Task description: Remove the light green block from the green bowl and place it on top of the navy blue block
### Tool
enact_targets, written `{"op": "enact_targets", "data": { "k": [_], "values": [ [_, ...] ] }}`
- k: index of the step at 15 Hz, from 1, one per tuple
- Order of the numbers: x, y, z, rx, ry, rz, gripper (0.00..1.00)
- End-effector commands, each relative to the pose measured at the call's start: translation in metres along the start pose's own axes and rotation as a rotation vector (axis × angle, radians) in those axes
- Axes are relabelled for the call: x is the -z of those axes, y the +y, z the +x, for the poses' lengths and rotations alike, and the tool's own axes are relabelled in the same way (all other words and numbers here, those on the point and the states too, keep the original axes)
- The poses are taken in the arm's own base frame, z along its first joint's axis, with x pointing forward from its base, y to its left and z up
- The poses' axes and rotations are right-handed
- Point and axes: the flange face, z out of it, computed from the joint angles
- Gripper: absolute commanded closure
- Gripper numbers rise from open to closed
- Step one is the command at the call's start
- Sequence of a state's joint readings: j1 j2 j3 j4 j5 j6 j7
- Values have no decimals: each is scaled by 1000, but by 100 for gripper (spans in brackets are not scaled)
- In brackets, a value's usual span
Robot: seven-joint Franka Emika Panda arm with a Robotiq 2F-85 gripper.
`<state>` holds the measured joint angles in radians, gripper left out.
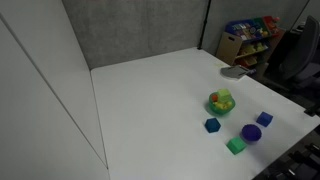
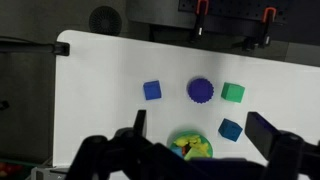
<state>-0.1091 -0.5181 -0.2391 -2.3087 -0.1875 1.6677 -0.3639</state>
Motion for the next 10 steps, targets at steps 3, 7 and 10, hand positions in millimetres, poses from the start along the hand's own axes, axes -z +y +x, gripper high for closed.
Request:
{"op": "enact_targets", "data": {
  "k": [3,7,10],
  "values": [
    [1,0,0,0,1,0,0],
    [2,-5,7,4,18,7,0],
    [3,-17,23,9,42,21,0]
  ]
}}
